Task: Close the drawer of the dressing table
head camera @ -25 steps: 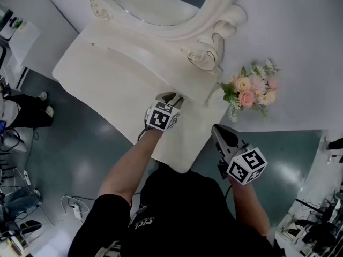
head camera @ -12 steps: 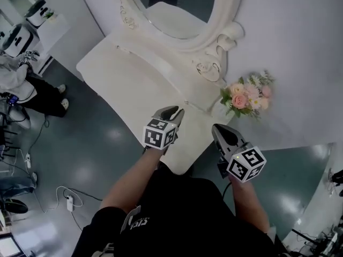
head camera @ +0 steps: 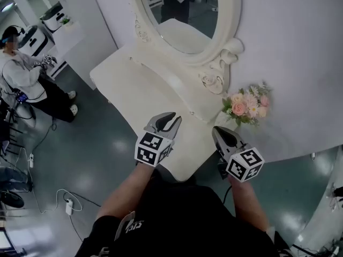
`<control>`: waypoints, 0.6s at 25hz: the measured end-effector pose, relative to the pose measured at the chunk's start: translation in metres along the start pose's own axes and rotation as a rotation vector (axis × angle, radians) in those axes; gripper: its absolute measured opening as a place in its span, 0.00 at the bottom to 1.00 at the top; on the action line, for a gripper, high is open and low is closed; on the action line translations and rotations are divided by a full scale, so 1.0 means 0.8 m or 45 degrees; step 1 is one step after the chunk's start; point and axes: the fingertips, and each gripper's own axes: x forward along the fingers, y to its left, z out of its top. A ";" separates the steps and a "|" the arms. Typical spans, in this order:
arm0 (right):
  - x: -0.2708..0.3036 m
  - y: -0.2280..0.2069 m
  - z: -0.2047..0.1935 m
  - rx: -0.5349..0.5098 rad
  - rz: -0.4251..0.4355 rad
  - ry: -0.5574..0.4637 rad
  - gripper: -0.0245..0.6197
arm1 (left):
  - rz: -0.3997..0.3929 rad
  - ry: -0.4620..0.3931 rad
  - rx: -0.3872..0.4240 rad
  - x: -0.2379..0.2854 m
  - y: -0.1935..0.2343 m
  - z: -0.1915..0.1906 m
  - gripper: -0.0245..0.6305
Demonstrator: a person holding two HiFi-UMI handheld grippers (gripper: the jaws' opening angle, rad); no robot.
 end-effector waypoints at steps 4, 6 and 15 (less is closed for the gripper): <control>0.013 0.010 0.021 -0.060 -0.025 -0.048 0.03 | -0.025 -0.067 -0.005 -0.025 0.016 0.025 0.15; 0.022 0.019 0.035 -0.067 -0.029 -0.088 0.03 | -0.040 -0.100 0.012 -0.038 0.029 0.038 0.13; 0.053 0.064 0.078 -0.153 -0.083 -0.193 0.03 | -0.050 -0.134 0.036 -0.079 0.091 0.071 0.11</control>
